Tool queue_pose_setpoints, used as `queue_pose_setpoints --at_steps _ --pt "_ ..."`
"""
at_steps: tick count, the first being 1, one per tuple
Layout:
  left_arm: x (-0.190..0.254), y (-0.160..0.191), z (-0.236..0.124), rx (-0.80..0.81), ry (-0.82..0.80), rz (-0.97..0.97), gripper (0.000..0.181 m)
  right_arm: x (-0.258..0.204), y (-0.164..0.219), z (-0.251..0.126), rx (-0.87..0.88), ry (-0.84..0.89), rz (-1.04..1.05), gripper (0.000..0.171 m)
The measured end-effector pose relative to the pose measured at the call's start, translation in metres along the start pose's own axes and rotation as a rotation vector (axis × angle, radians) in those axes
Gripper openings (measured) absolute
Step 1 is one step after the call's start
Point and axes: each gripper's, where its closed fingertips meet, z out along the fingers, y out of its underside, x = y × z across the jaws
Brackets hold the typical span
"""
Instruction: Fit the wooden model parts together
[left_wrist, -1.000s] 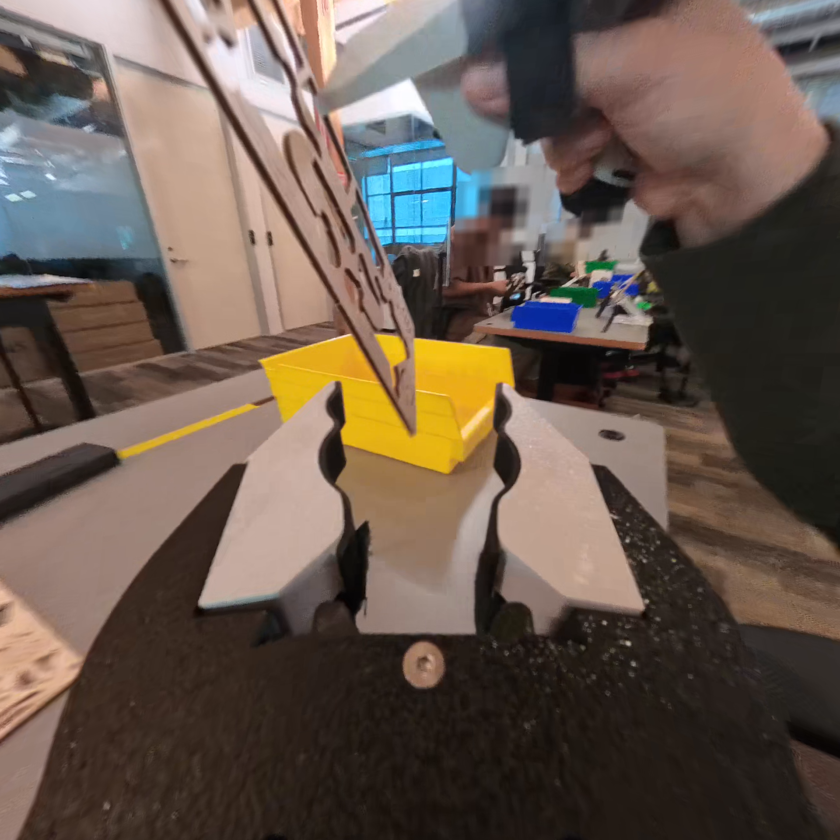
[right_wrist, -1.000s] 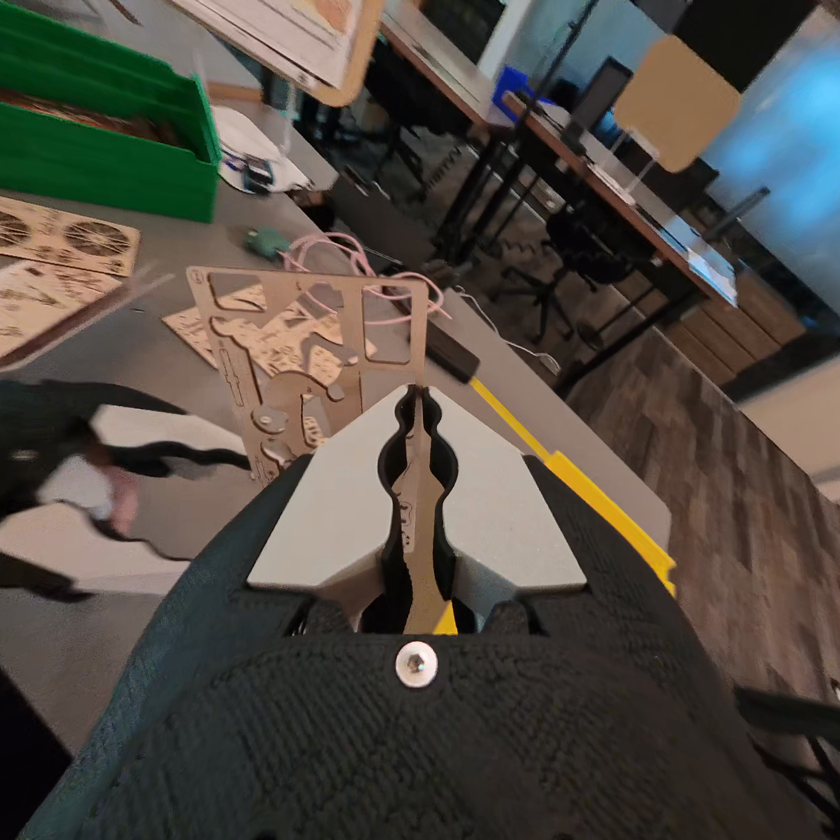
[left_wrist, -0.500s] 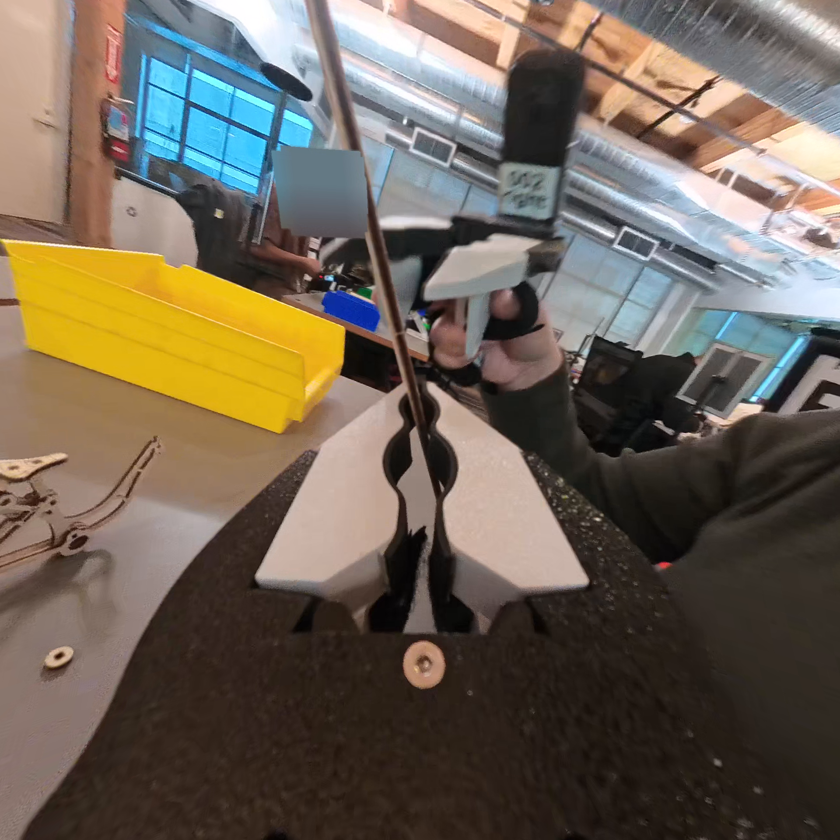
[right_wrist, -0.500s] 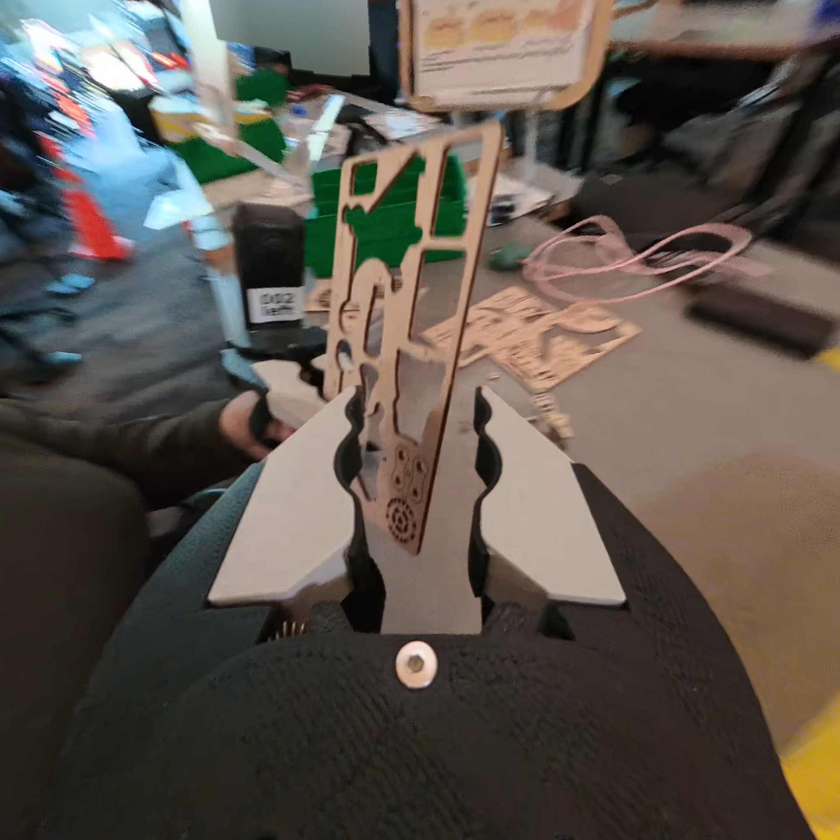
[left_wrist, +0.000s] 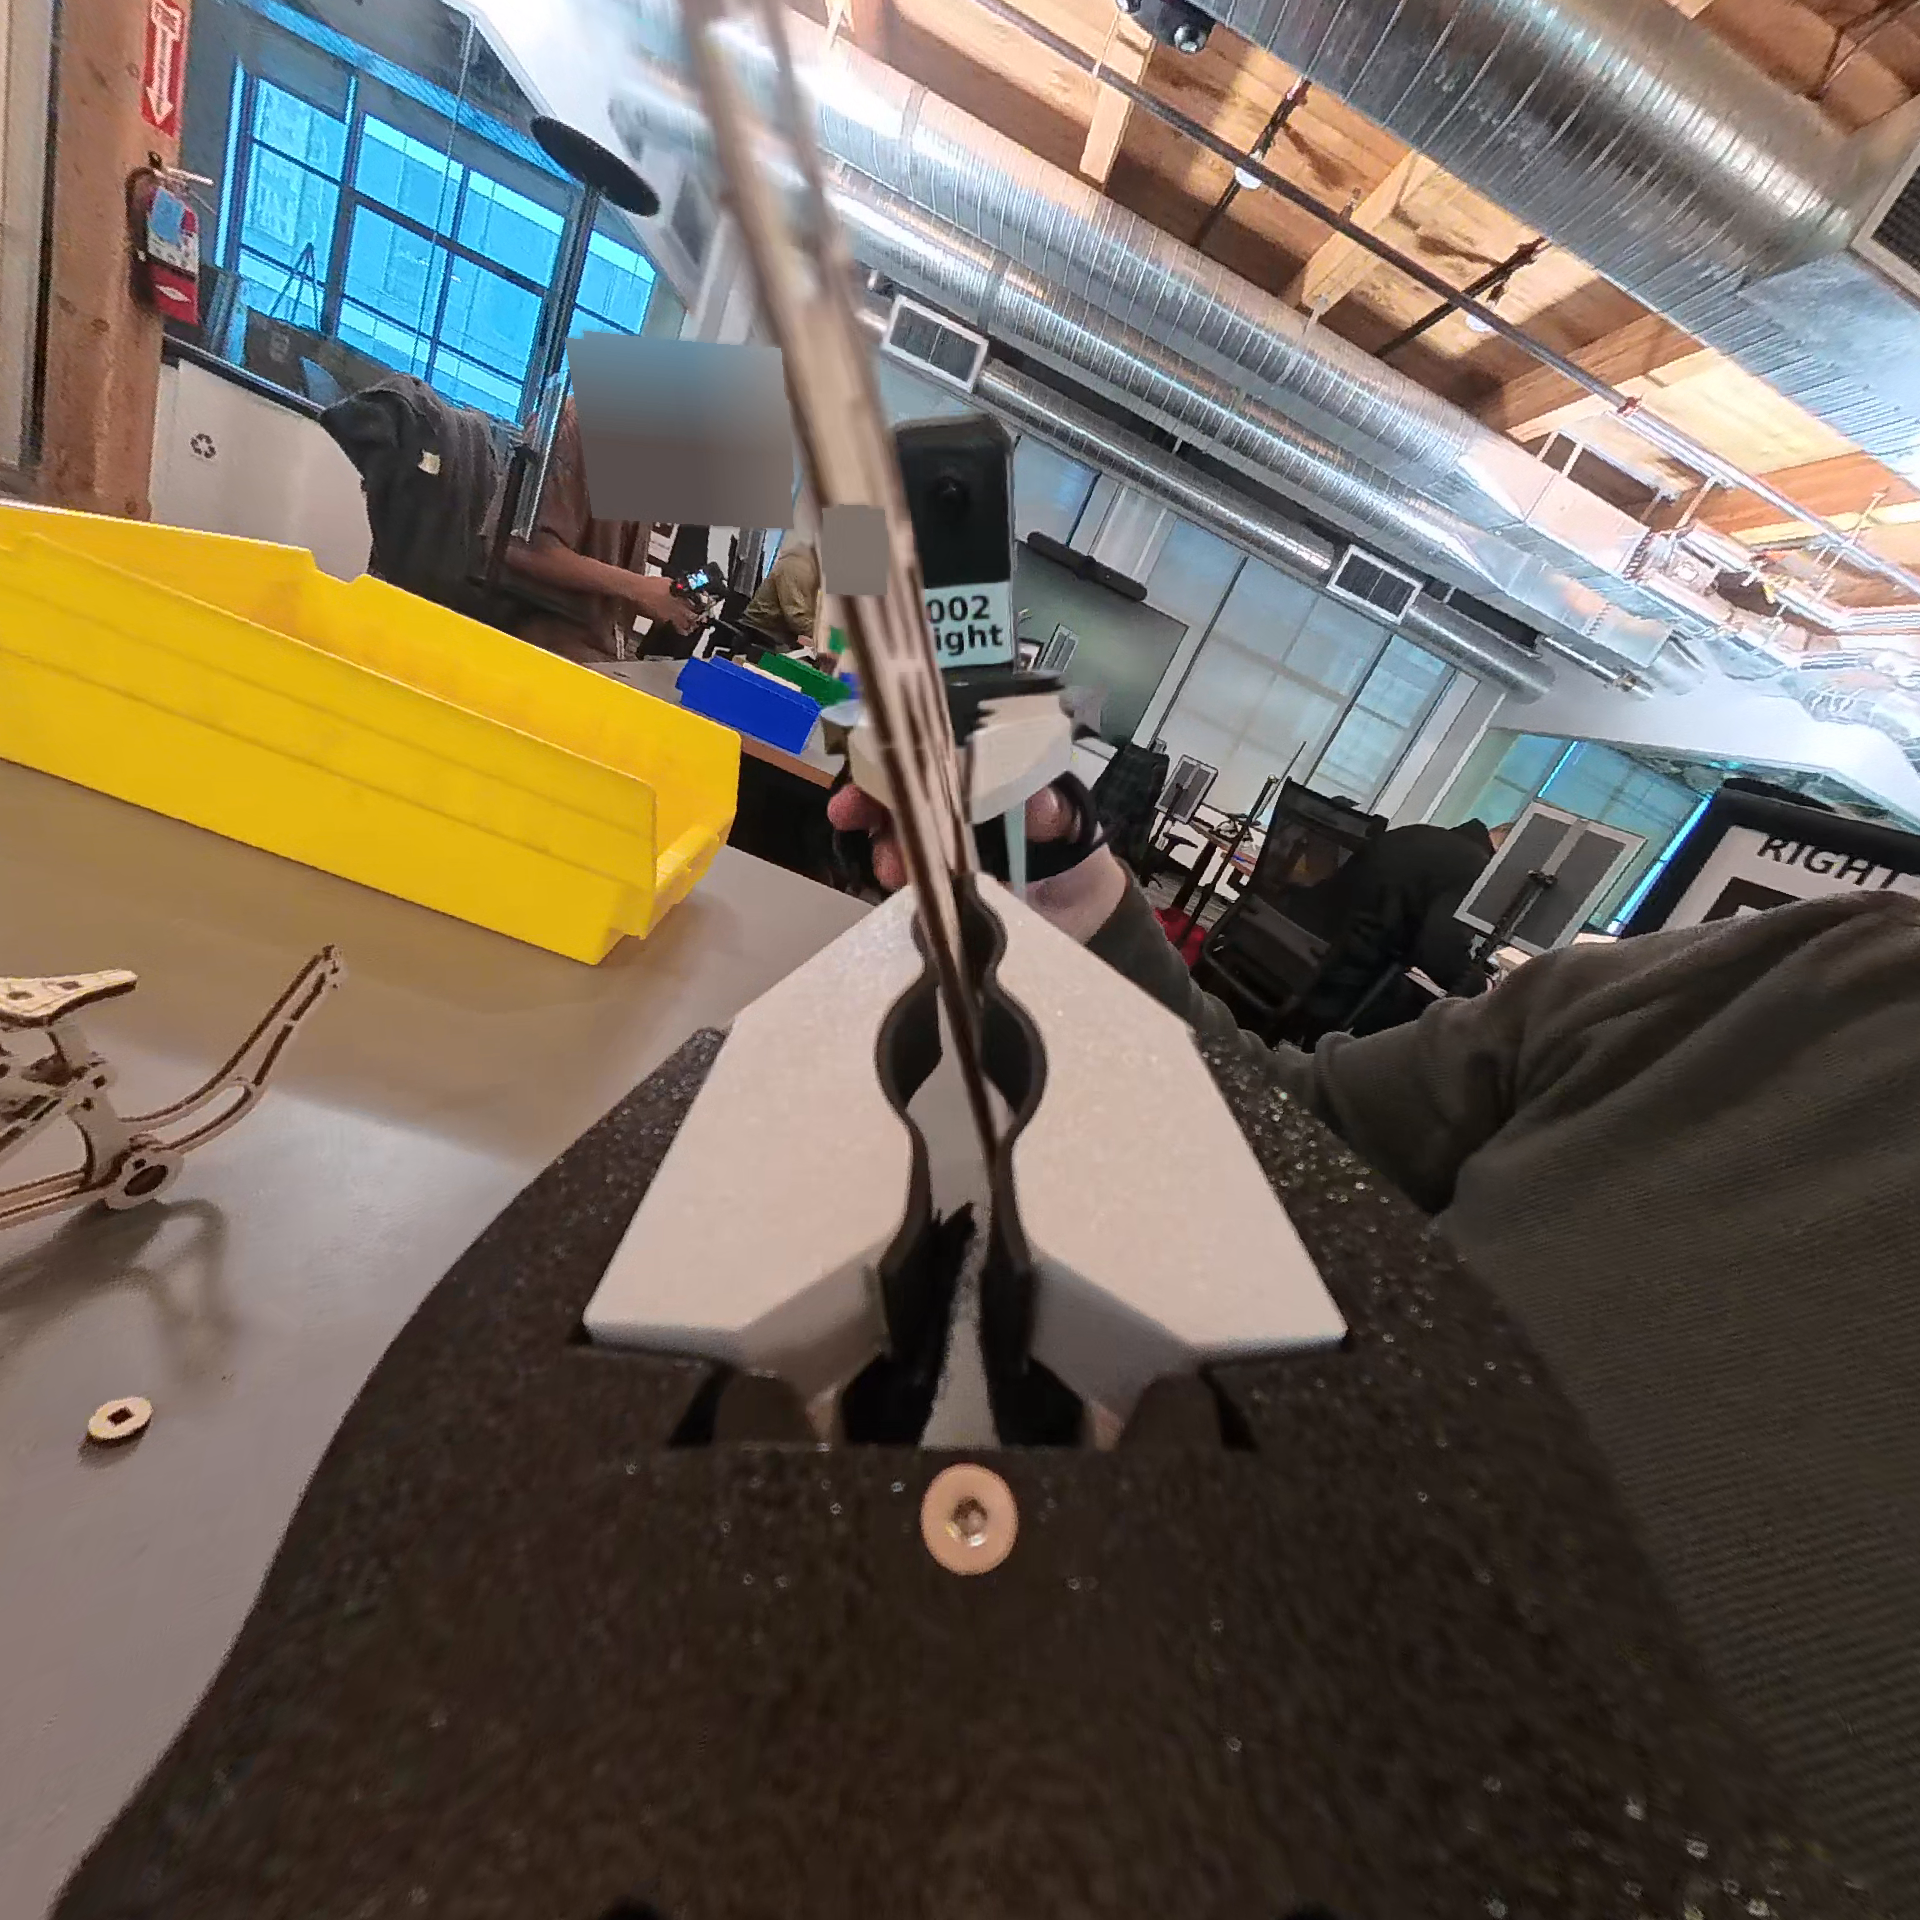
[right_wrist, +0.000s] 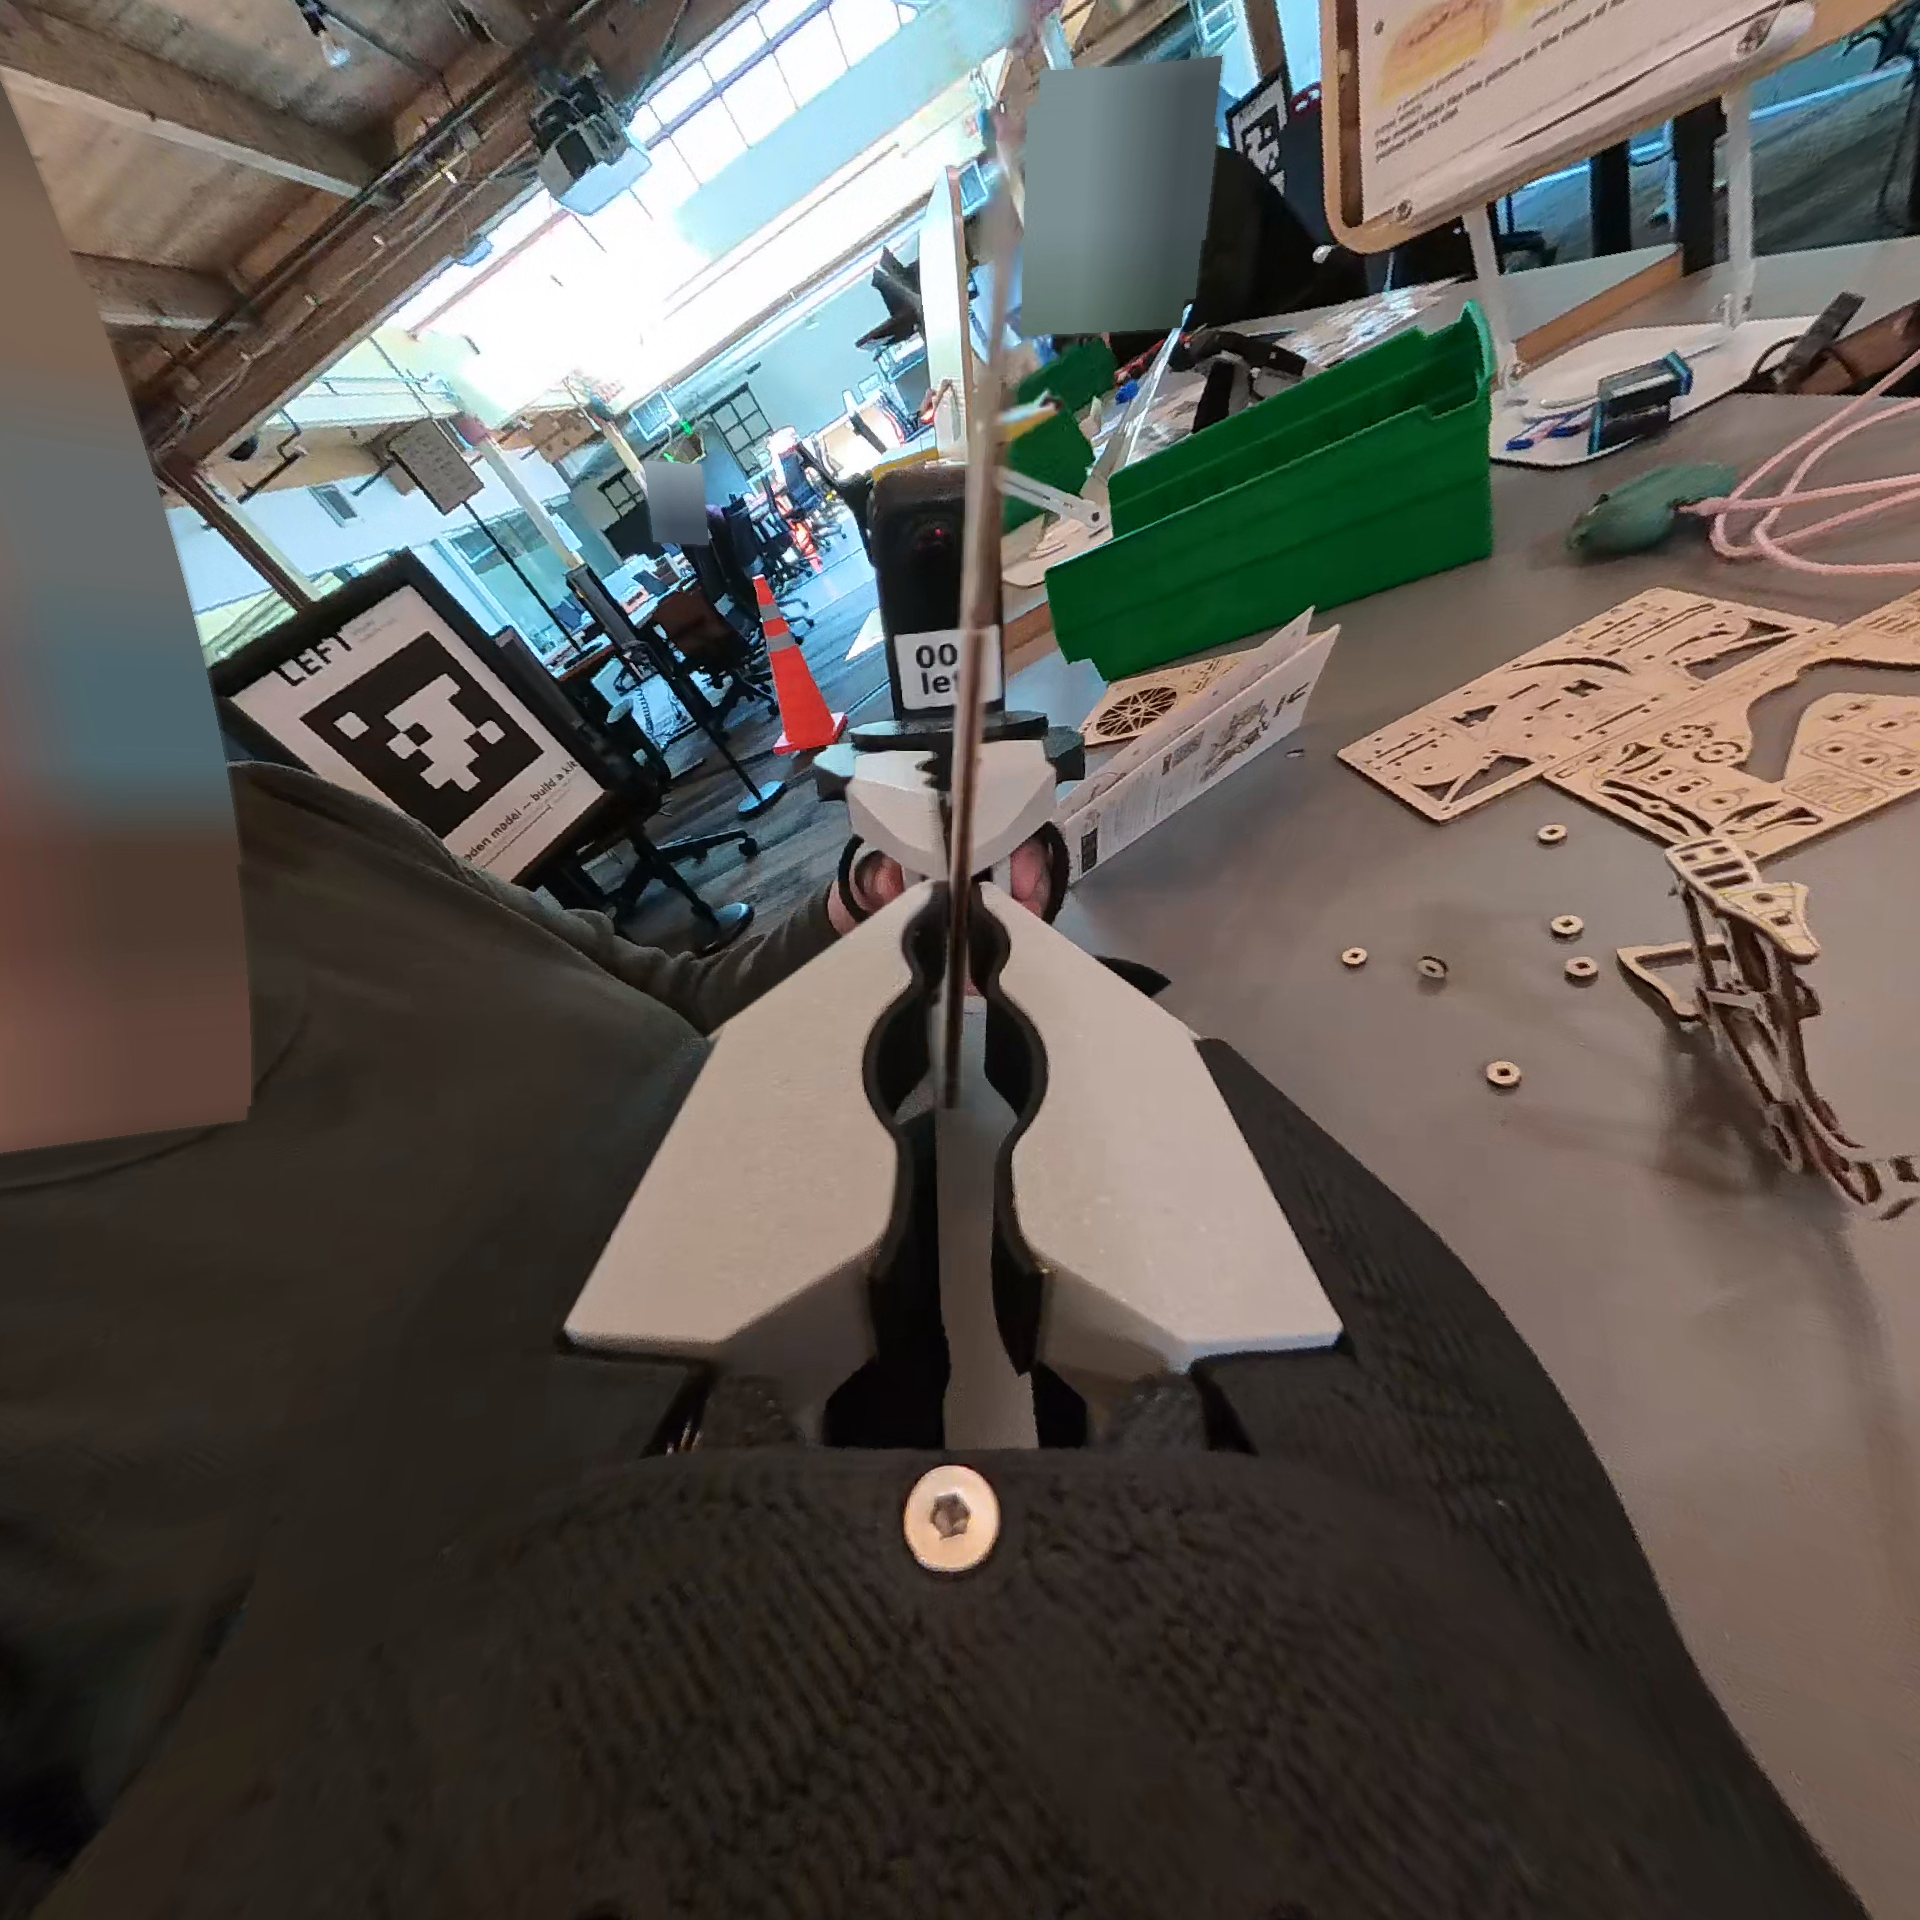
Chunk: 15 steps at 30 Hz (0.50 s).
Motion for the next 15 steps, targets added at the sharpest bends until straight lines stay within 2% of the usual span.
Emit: queue_pose_setpoints --at_steps 12,15 --pt "-0.008 0.010 -0.002 -0.038 -0.052 0.036 0.000 0.006 0.002 -0.001 0.087 0.019 0.018 0.001" --pt "-0.015 0.008 -0.007 -0.017 -0.085 0.008 0.016 0.012 0.001 -0.004 0.111 0.046 0.034 0.001"
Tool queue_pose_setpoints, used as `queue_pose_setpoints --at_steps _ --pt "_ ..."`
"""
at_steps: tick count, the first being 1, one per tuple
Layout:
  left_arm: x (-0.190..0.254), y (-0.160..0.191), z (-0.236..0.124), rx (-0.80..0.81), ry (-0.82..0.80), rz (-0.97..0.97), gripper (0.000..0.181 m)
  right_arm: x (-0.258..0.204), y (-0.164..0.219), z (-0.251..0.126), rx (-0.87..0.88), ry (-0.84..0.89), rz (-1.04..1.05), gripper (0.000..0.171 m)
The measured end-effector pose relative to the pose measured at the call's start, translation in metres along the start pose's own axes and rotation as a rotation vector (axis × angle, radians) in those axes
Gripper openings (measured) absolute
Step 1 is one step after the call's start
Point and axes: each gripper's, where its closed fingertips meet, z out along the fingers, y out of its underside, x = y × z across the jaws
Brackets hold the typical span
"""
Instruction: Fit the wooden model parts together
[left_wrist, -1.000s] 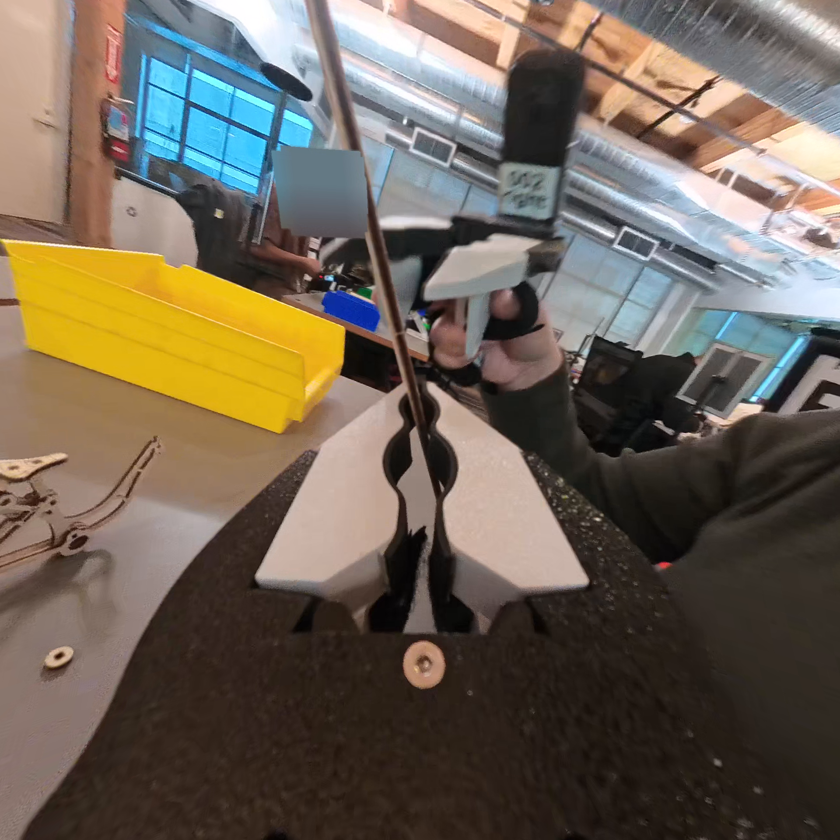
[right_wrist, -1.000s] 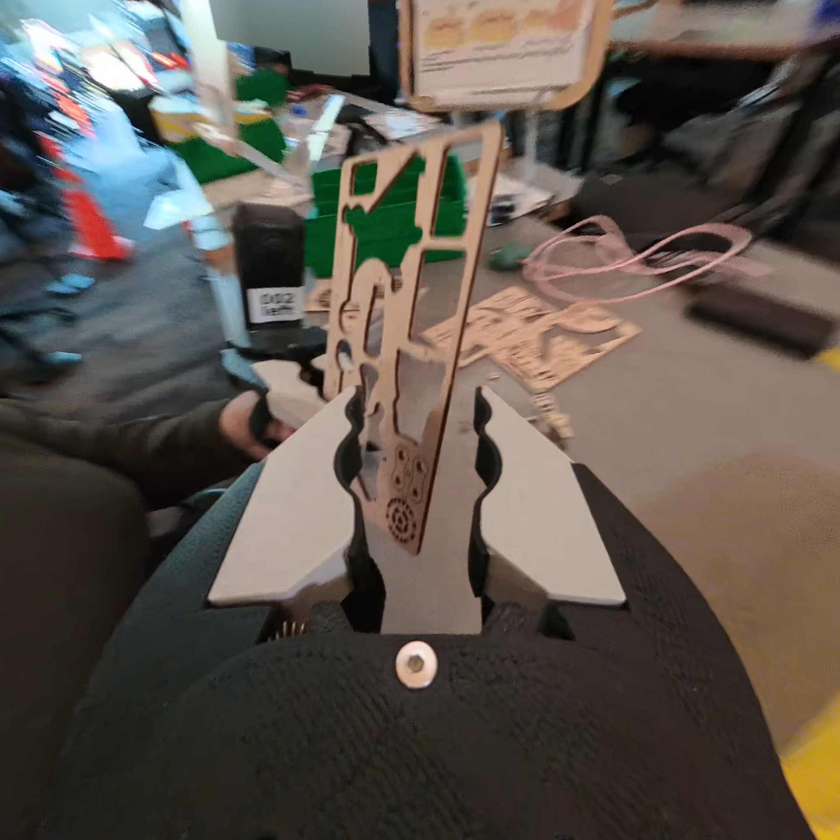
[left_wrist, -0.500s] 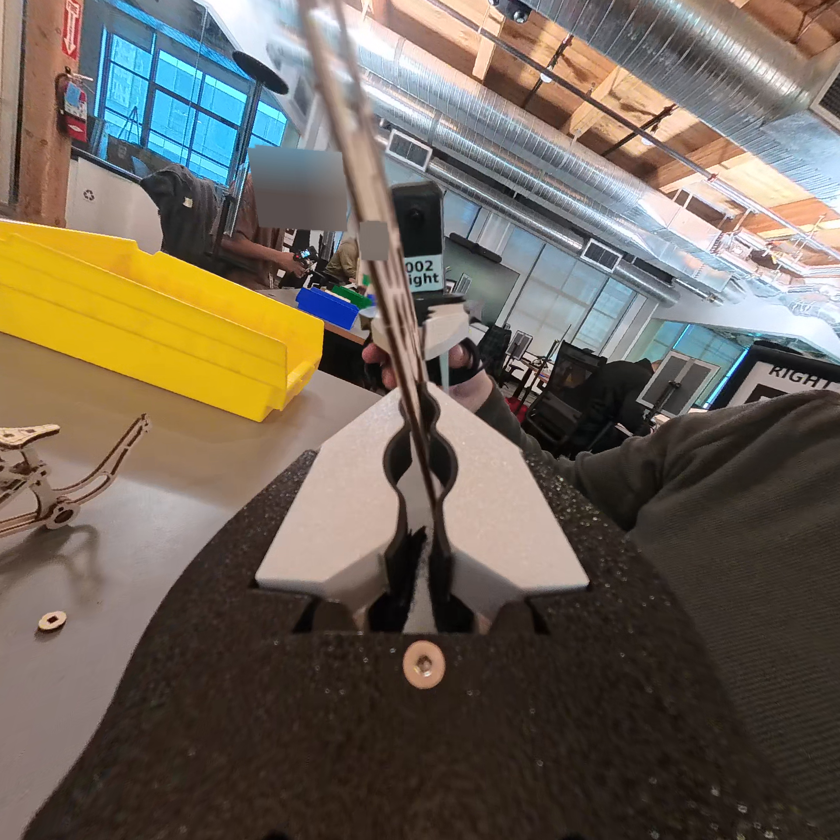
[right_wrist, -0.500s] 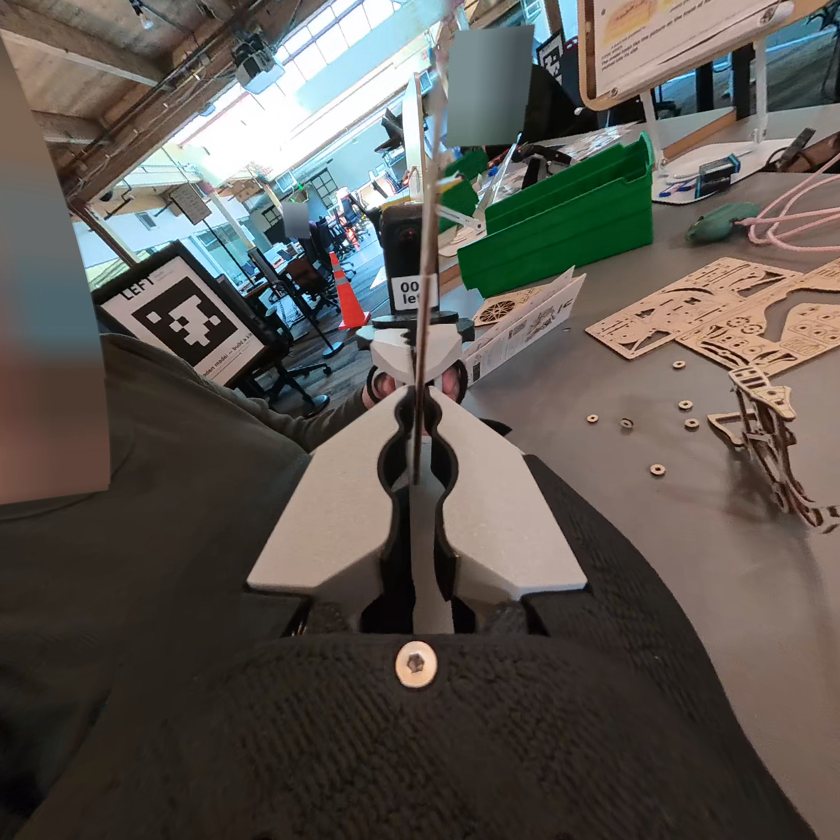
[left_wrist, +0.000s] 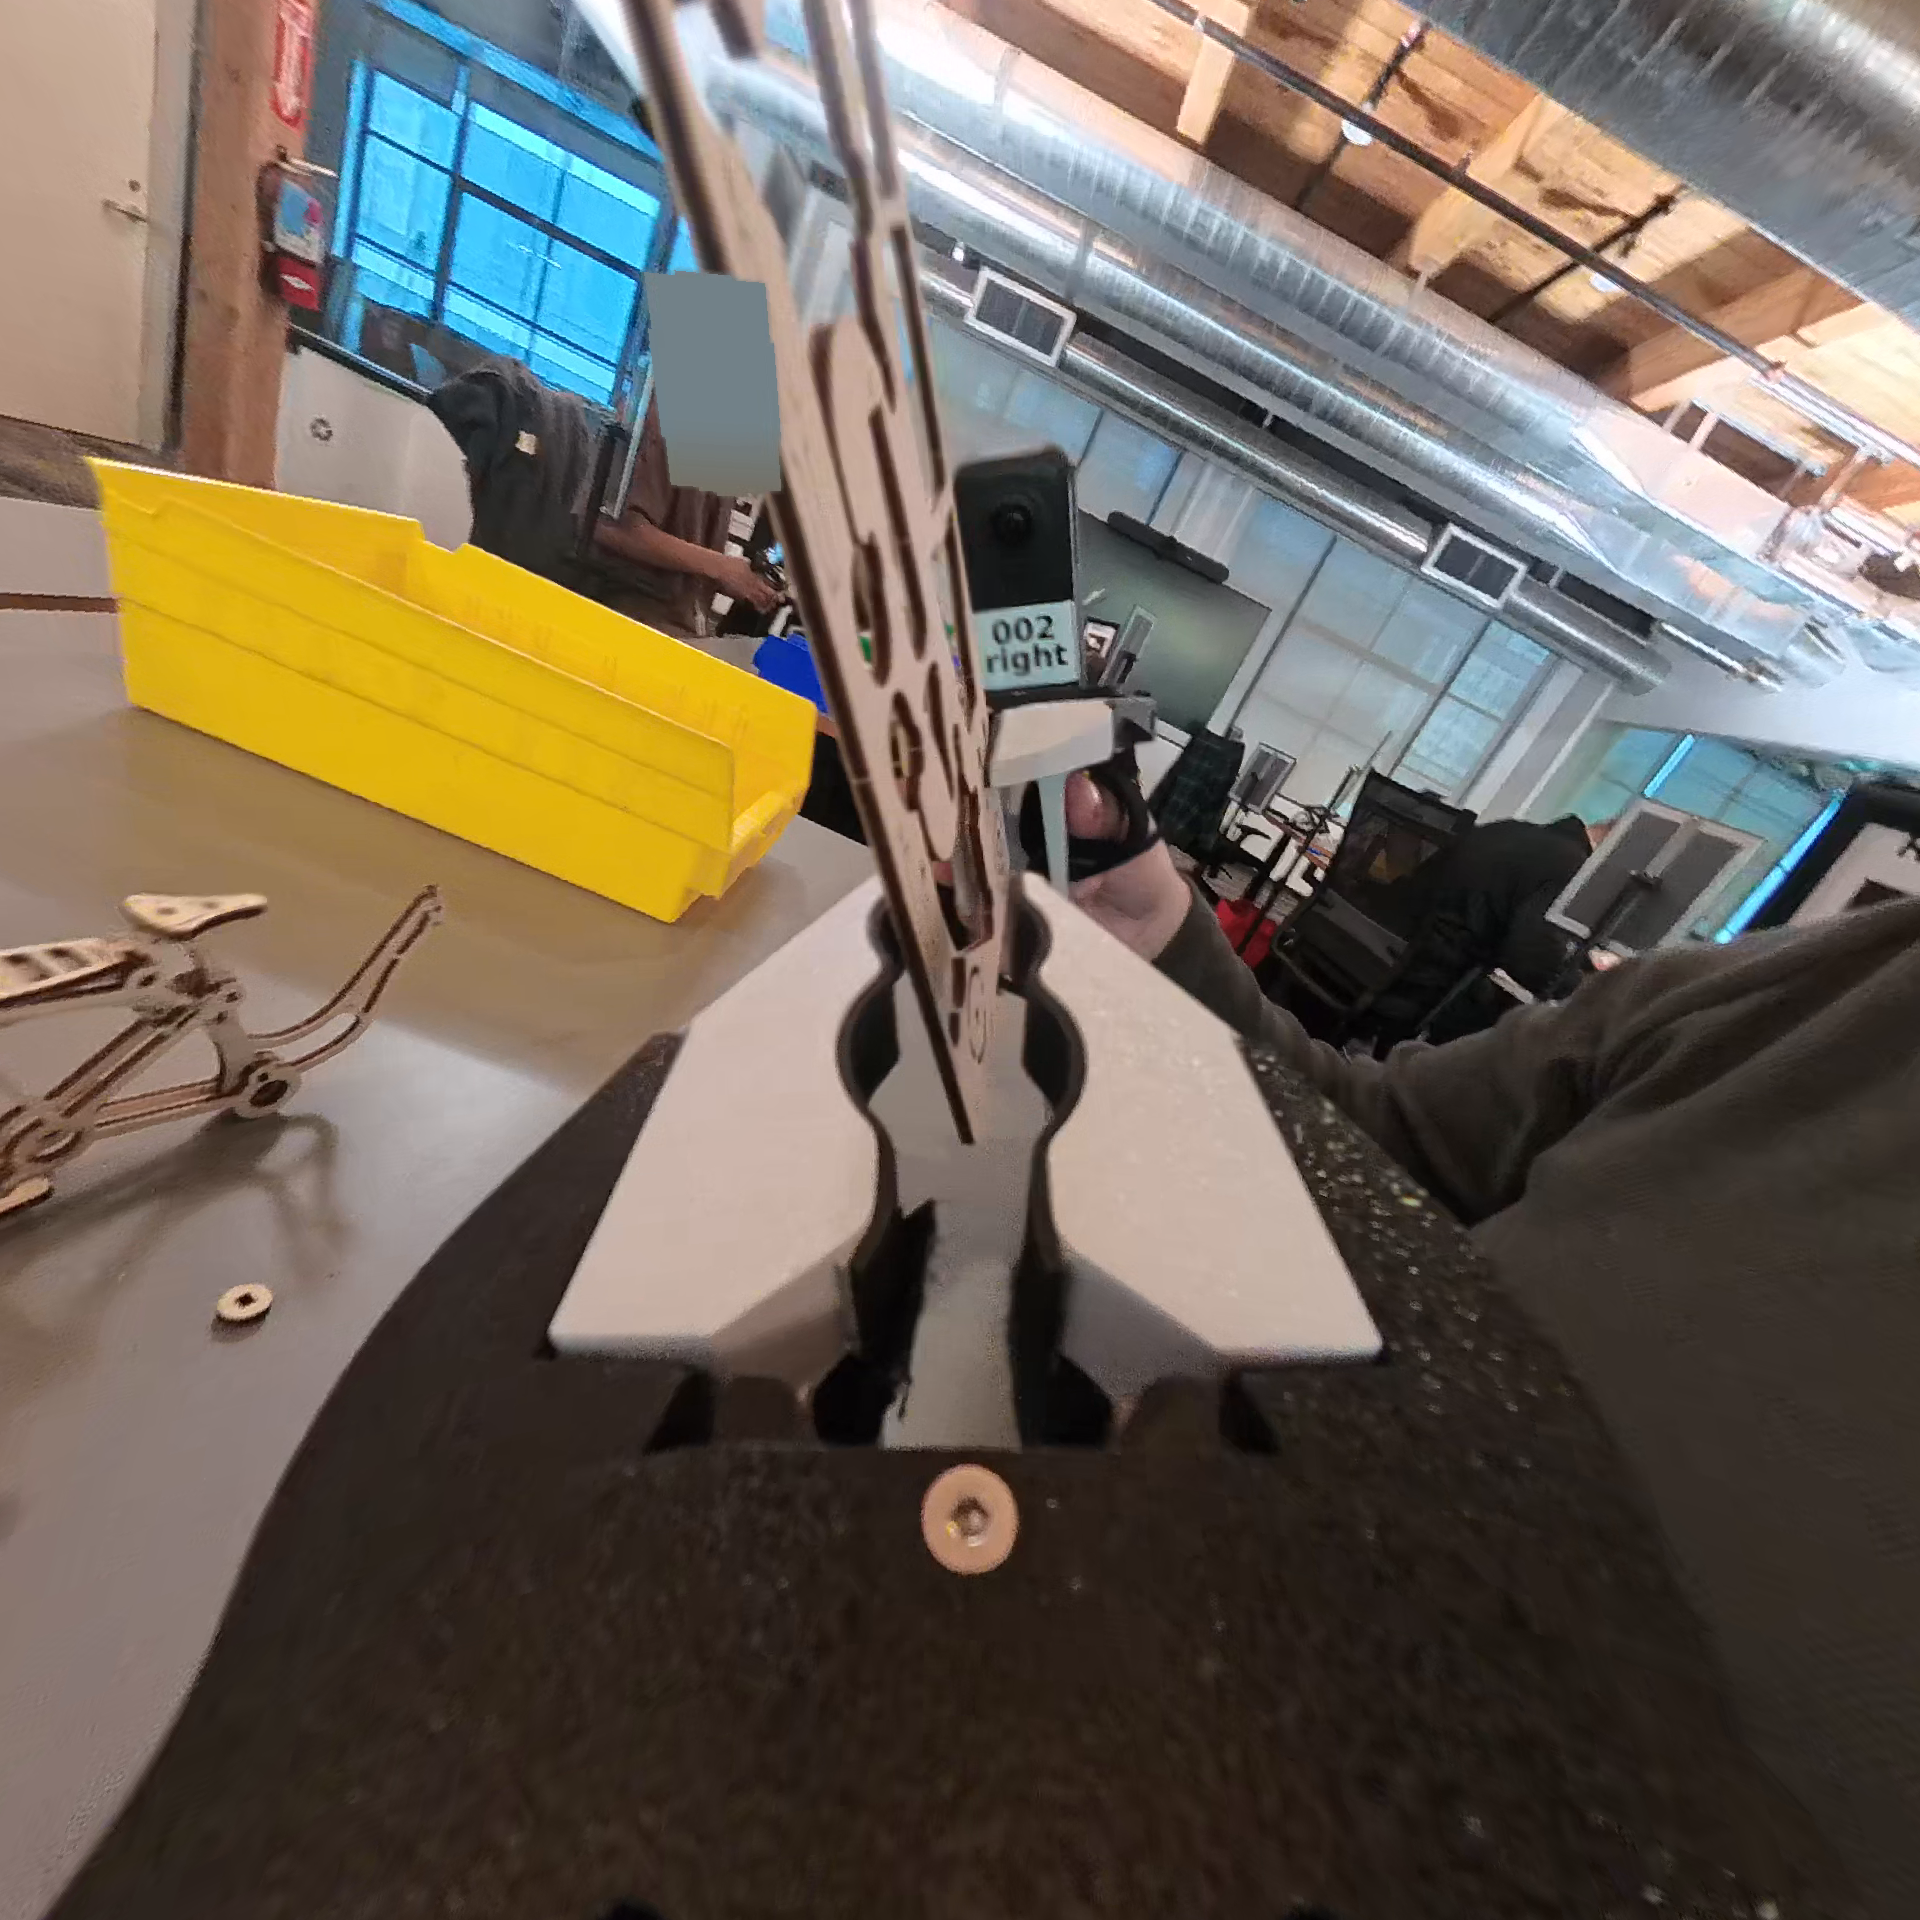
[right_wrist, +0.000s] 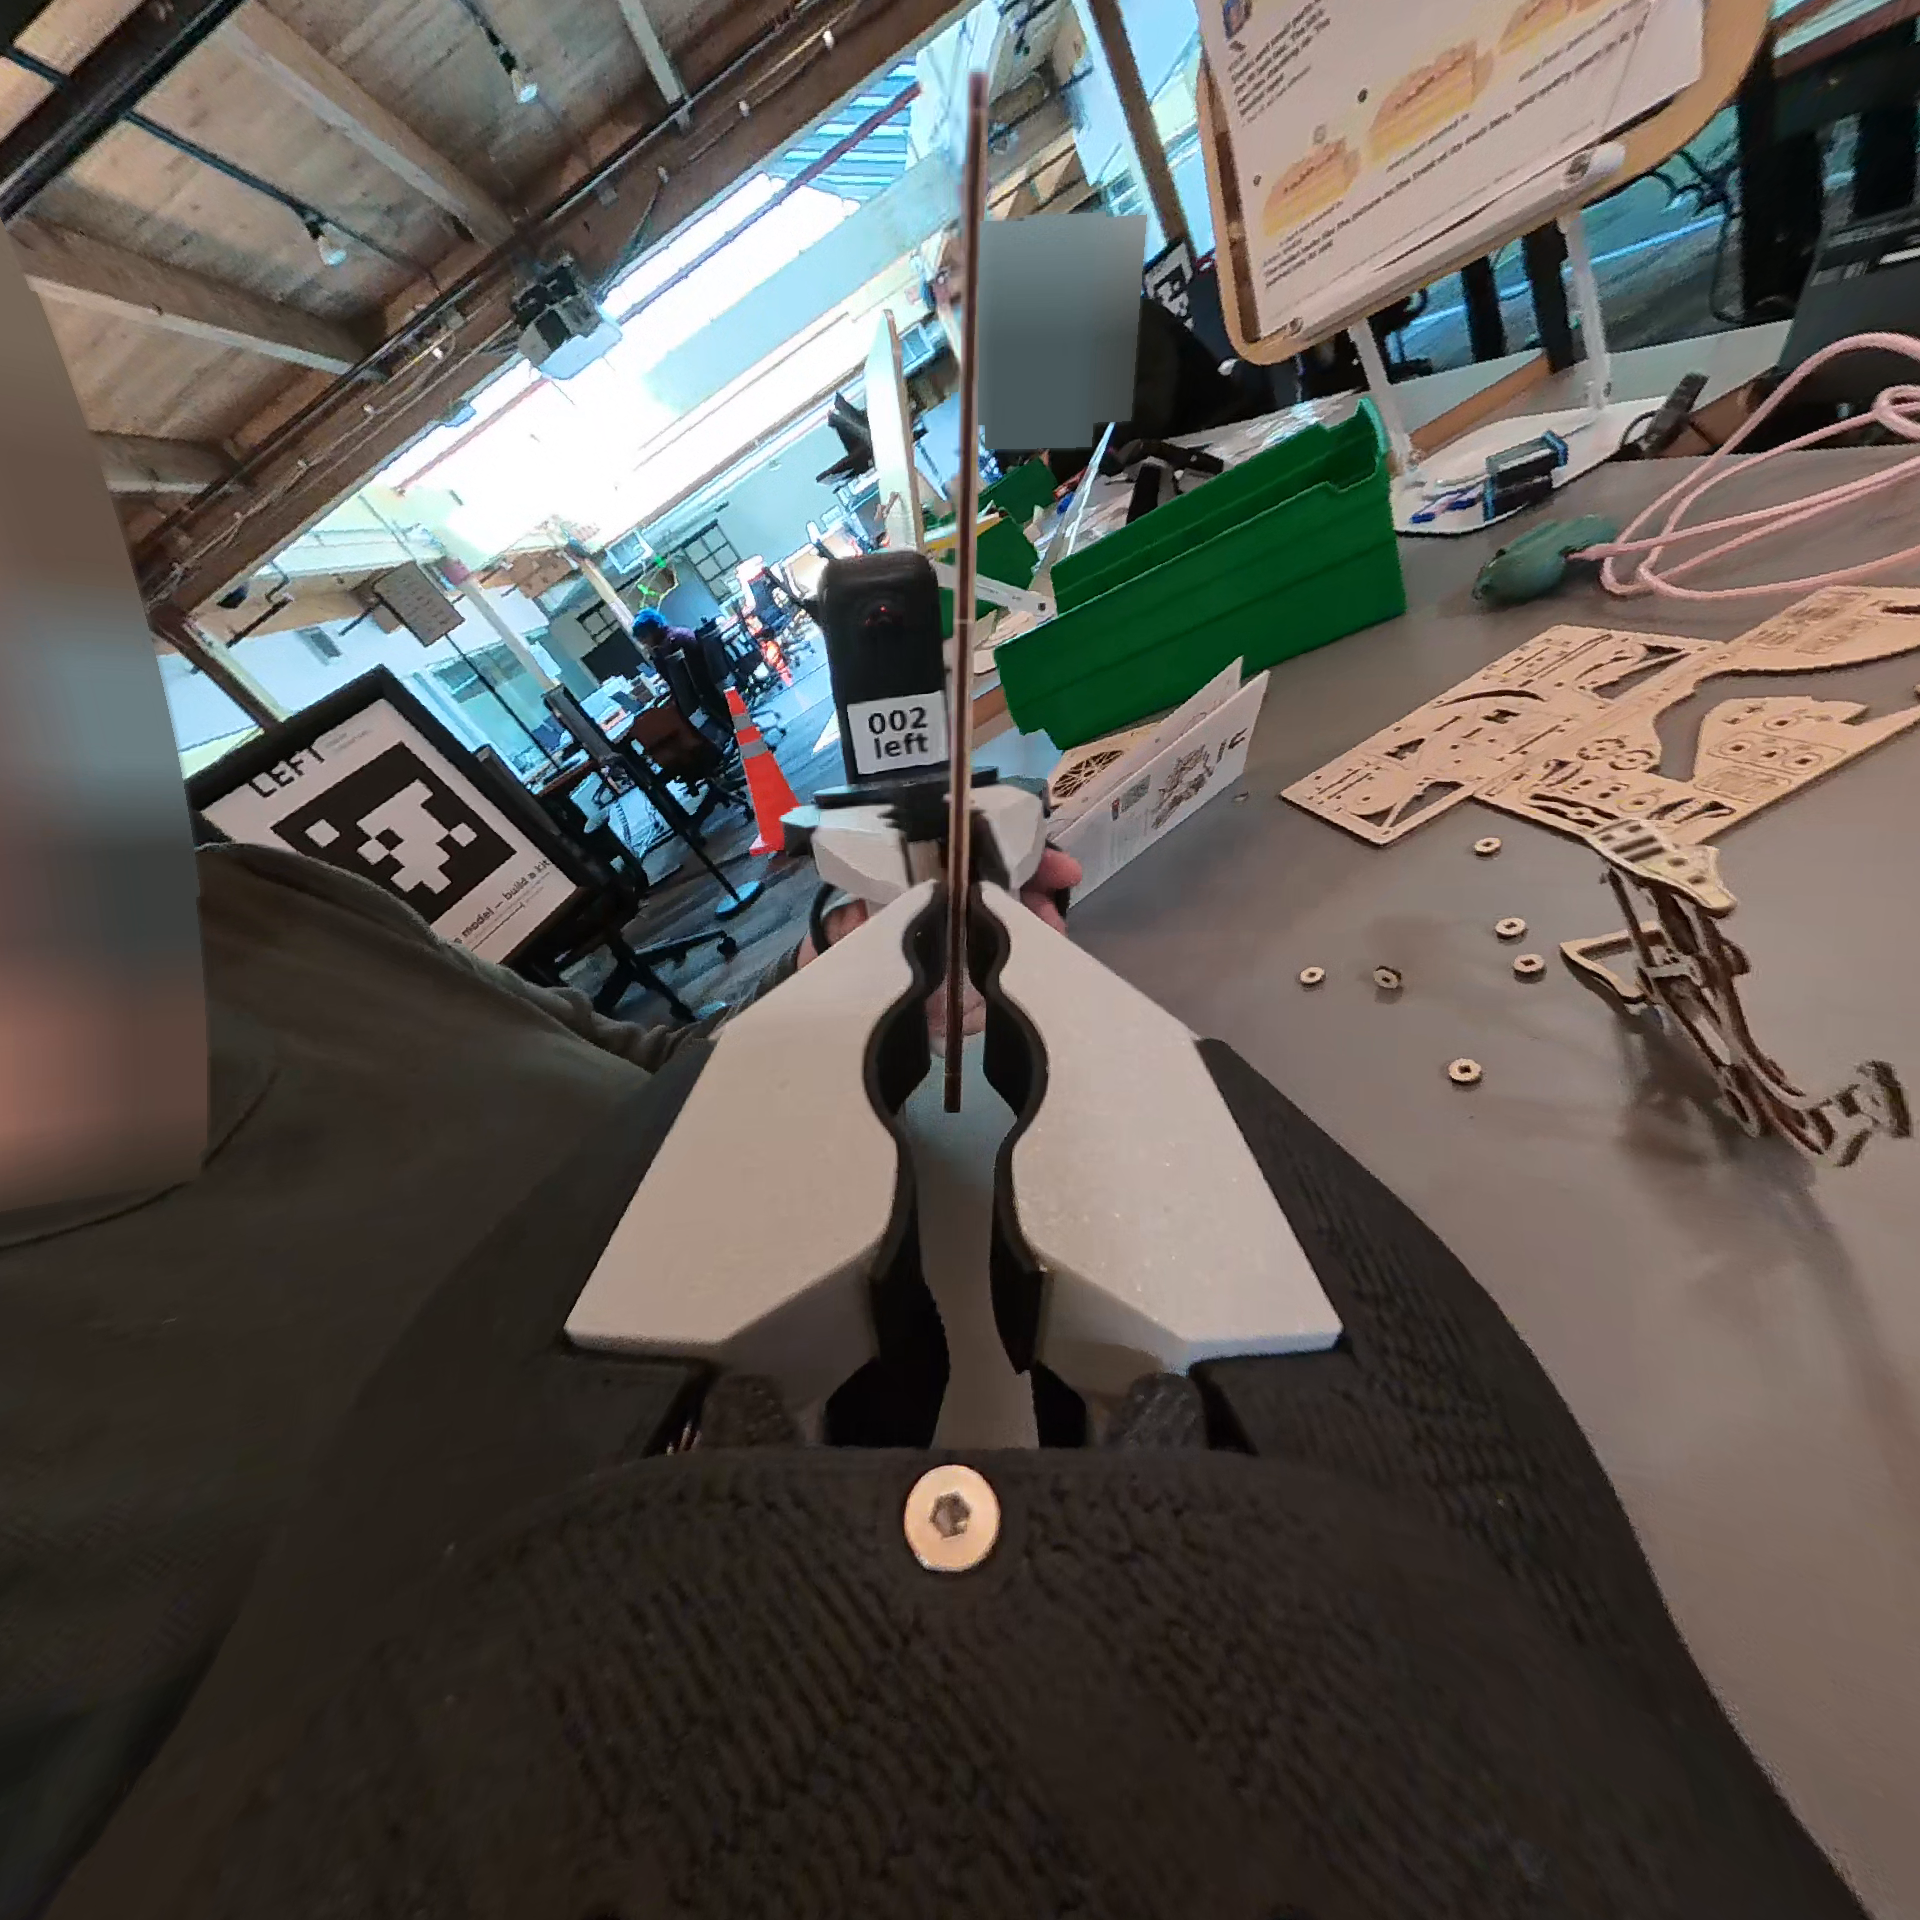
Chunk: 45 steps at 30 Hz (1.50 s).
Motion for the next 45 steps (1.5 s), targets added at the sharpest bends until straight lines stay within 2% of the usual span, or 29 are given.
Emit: queue_pose_setpoints --at_steps 5,9,16,20,22,24,25,28,29,31,32,34,36,39,43,45 --pt "-0.017 -0.012 -0.017 0.083 -0.105 -0.029 0.034 0.005 -0.007 -0.010 0.056 0.012 0.032 0.001" --pt "-0.024 -0.021 -0.026 0.146 -0.164 -0.066 0.043 0.008 -0.010 -0.016 0.056 0.133 -0.110 0.001" --pt "-0.011 -0.031 0.000 0.240 -0.085 -0.176 0.061 0.014 -0.023 -0.023 -0.065 0.632 -0.925 0.000" --pt "-0.004 -0.032 0.022 0.273 0.010 -0.254 0.073 0.027 -0.024 -0.022 -0.246 0.941 -1.441 0.000" --pt "-0.009 -0.033 0.026 0.309 0.003 -0.290 0.071 0.029 -0.029 -0.024 -0.351 1.123 -1.750 0.000" --pt "-0.015 -0.035 0.026 0.359 -0.007 -0.330 0.060 0.028 -0.030 -0.022 -0.427 1.248 -2.014 0.000" --pt "-0.018 -0.036 0.025 0.382 -0.007 -0.352 0.045 0.028 -0.027 -0.018 -0.451 1.269 -2.099 0.000" --pt "-0.024 -0.037 0.023 0.411 -0.024 -0.377 0.016 0.029 -0.018 -0.011 -0.447 1.256 -2.180 0.000" --pt "-0.027 -0.035 0.022 0.407 -0.043 -0.365 0.006 0.028 -0.016 -0.009 -0.432 1.251 -2.191 0.000" --pt "-0.032 -0.030 0.021 0.384 -0.074 -0.337 0.002 0.028 -0.013 -0.007 -0.405 1.200 -2.154 0.008" --pt "-0.030 -0.029 0.019 0.376 -0.062 -0.317 0.000 0.030 -0.006 -0.005 -0.393 1.118 -2.072 0.012" --pt "-0.031 -0.024 0.017 0.309 -0.059 -0.280 0.000 0.028 0.009 0.001 -0.344 0.901 -1.844 0.033" --pt "-0.032 -0.021 0.012 0.250 -0.052 -0.257 0.000 0.018 0.010 0.000 -0.257 0.756 -1.620 0.034" --pt "-0.033 -0.011 0.007 0.133 -0.013 -0.284 0.000 0.001 0.005 -0.008 -0.115 0.495 -1.178 0.035" --pt "-0.022 0.011 0.009 -0.055 0.080 -0.337 0.000 0.002 -0.021 -0.029 0.050 0.375 -0.724 0.032" --pt "-0.015 0.022 0.012 -0.135 0.117 -0.336 0.000 0.014 -0.018 -0.031 0.006 0.370 -0.574 0.032"
